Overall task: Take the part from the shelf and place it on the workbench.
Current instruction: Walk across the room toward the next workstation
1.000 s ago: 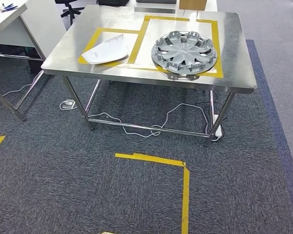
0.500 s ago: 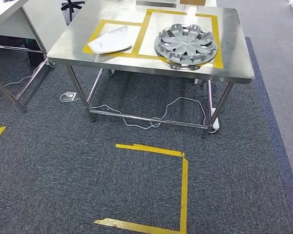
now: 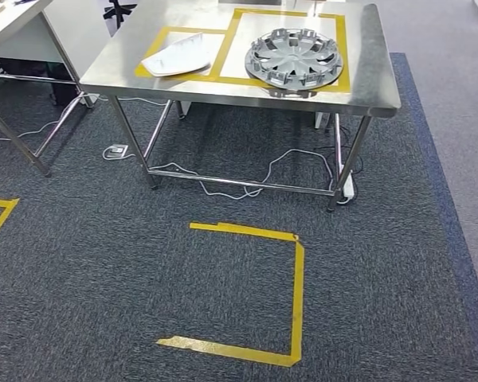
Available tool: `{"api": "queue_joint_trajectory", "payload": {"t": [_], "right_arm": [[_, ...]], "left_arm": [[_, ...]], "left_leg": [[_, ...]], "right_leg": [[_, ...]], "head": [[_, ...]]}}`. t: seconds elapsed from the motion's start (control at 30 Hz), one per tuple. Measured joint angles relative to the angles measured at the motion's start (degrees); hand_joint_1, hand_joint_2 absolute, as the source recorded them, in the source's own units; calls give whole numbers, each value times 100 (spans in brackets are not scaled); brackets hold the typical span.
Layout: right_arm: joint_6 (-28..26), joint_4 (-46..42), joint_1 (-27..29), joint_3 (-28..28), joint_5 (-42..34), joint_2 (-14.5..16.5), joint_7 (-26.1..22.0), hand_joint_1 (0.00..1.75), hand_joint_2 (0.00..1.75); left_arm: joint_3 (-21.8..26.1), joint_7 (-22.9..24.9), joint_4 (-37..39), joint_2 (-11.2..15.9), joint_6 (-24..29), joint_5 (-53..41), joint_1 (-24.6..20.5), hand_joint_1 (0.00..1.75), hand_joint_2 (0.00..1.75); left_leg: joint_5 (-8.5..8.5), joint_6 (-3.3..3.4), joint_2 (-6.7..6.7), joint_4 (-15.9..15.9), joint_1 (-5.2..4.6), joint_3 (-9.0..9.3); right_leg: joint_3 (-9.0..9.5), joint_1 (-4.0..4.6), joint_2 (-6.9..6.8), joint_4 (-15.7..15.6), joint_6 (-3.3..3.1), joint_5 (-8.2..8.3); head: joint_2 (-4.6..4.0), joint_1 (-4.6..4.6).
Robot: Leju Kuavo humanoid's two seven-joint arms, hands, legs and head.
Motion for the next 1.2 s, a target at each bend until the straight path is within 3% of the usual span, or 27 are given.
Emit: {"api": "queue_joint_trajectory", "payload": {"t": [0.07, 0.17, 0.2, 0.23, 0.3, 0.33, 0.37, 0.4, 0.43, 0.47, 0.5, 0.57, 0.6, 0.67, 0.7, 0.73, 0.77, 0.83, 0.87, 0.9, 0.93, 1.0, 1.07, 1.13, 1.2], "right_arm": [[-7, 6, 1, 0, -25, 0, 14, 0, 0], [-10, 11, 9, -9, -60, 0, 23, 0, 0], [-8, 14, 15, -15, -66, 0, 26, 0, 0], [-7, 17, 20, -21, -72, 0, 27, 0, 0], [-4, 25, 19, -26, -81, 0, 27, 0, 0], [-4, 28, 15, -26, -85, 0, 27, 0, 0], [-4, 33, 12, -26, -87, 0, 26, 0, 0], [-4, 38, 11, -27, -87, 0, 26, 0, 0], [-5, 42, 11, -28, -88, 0, 24, 0, 0], [-11, 45, 9, -29, -91, 0, 17, 0, 0], [-24, 46, 4, -30, -93, 0, 4, 0, 0], [-82, 55, -23, -25, -98, 0, -45, 0, 0], [-121, 67, -37, -22, -98, 0, -68, 0, 0], [-179, 102, -50, -19, -100, 1, -99, 0, 0], [-195, 119, -50, -20, -102, 2, -107, 0, 0], [-201, 133, -48, -21, -104, 3, -111, 0, 0], [-207, 145, -45, -22, -107, 5, -114, 0, 0], [-213, 162, -35, -24, -119, 6, -114, 0, 0], [-216, 169, -32, -24, -132, 7, -112, 0, 0], [-221, 173, -29, -24, -146, 7, -106, 0, 0], [-227, 177, -26, -24, -162, 7, -98, 0, 0], [-239, 181, -21, -21, -189, 10, -82, 0, 0], [-257, 184, -17, -16, -202, 15, -75, 0, 0], [-270, 188, -14, -11, -206, 18, -72, 0, 0], [-272, 193, -8, -8, -211, 20, -70, 0, 0]], "left_arm": [[-49, -9, 38, -4, 37, 56, -34, 0, 0], [-136, -21, 80, -9, 84, 114, -67, 0, 0], [-159, -25, 90, -12, 91, 125, -73, 0, 0], [-178, -27, 99, -16, 95, 132, -77, 0, 0], [-221, -33, 115, -19, 101, 144, -90, 0, 0], [-241, -36, 123, -20, 103, 154, -91, 0, 0], [-258, -38, 132, -21, 105, 163, -93, 0, 0], [-268, -38, 140, -22, 107, 170, -94, 0, 0], [-273, -39, 146, -25, 110, 178, -96, 0, 0], [-275, -39, 150, -29, 116, 183, -101, 0, 0], [-278, -39, 152, -32, 125, 191, -109, 0, 0], [-286, -40, 156, -39, 156, 220, -131, 0, 0], [-296, -44, 160, -40, 175, 243, -142, 0, 0], [-326, -56, 173, -41, 210, 311, -151, 0, 0], [-350, -66, 180, -42, 222, 347, -145, 0, 0], [-374, -75, 187, -42, 235, 383, -134, 0, 0], [-397, -83, 194, -41, 250, 408, -124, 0, 0], [-423, -89, 205, -39, 296, 444, -118, 0, 0], [-429, -88, 214, -40, 321, 459, -122, 0, 0], [-436, -87, 222, -42, 343, 474, -126, 0, 0], [-445, -84, 230, -44, 364, 492, -127, 0, 0], [-464, -76, 242, -42, 401, 525, -131, 0, 0], [-487, -71, 249, -36, 436, 545, -148, 0, 0], [-519, -69, 256, -34, 465, 550, -170, 0, 0], [-549, -66, 265, -38, 481, 564, -171, 0, 0]], "left_leg": [[-56, 50, -21, -597, -21, 332], [-21, 150, -8, -734, -32, 255], [42, 205, 7, -745, -24, 183], [118, 252, 24, -756, -13, 99], [264, 298, 48, -754, -14, -83], [342, 296, 56, -751, -18, -179], [422, 291, 63, -744, -22, -282], [501, 282, 69, -733, -24, -386], [576, 269, 72, -717, -25, -493], [645, 252, 73, -693, -25, -587], [706, 229, 69, -662, -32, -665], [829, 174, 64, -615, -46, -753], [893, 142, 62, -613, -49, -773], [998, 75, 57, -636, -33, -794], [919, 40, 48, -598, -22, -822], [713, 8, 38, -470, -13, -862], [400, -22, 29, -228, -4, -915], [-189, -70, 21, 506, 3, -1016], [-270, -82, 21, 842, 4, -1030], [-203, -83, 20, 1036, 5, -987], [-43, -72, 19, 1028, 5, -857], [195, -12, 14, 392, -4, -325], [105, 72, 6, -459, -28, 228], [-18, 133, 5, -827, -51, 389], [24, 191, 22, -876, -32, 322]], "right_leg": [[-112, 10, 1, 62, 59, 81], [-222, 4, 8, 91, 169, 165], [-272, -1, 23, 172, 202, 40], [-347, -8, 38, 344, 231, -189], [-514, -26, 56, 978, 269, -799], [-570, -30, 56, 1335, 283, -988], [-557, -31, 56, 1598, 293, -1026], [-468, -31, 56, 1701, 296, -923], [-282, -31, 55, 1606, 295, -727], [-2, -32, 55, 1318, 287, -541], [377, -28, 57, 857, 272, -475], [1015, -18, 68, -78, 209, -625], [1175, -7, 73, -349, 169, -722], [1137, -1, 64, -421, 77, -696], [1078, -5, 53, -415, 28, -645], [1007, -13, 41, -414, -21, -581], [930, -20, 31, -413, -55, -517], [769, -12, 16, -398, -83, -391], [678, -9, 6, -376, -79, -332], [583, -5, -2, -343, -72, -282], [485, 0, -7, -299, -65, -241], [338, 10, -12, -205, -44, -186], [264, 27, -19, -119, -5, -139], [204, 35, -30, -75, 57, -78], [122, 29, -18, -14, 128, -92]], "head": [[0, 3], [0, 0], [0, 4], [0, 11], [0, 30], [0, 32], [0, 31], [0, 30], [0, 30], [0, 30], [0, 32], [0, 33], [0, 36], [0, 40], [0, 41], [0, 33], [0, 26], [0, 11], [0, 12], [0, 10], [0, 11], [0, 11], [0, 16], [0, 14], [0, 12]]}}
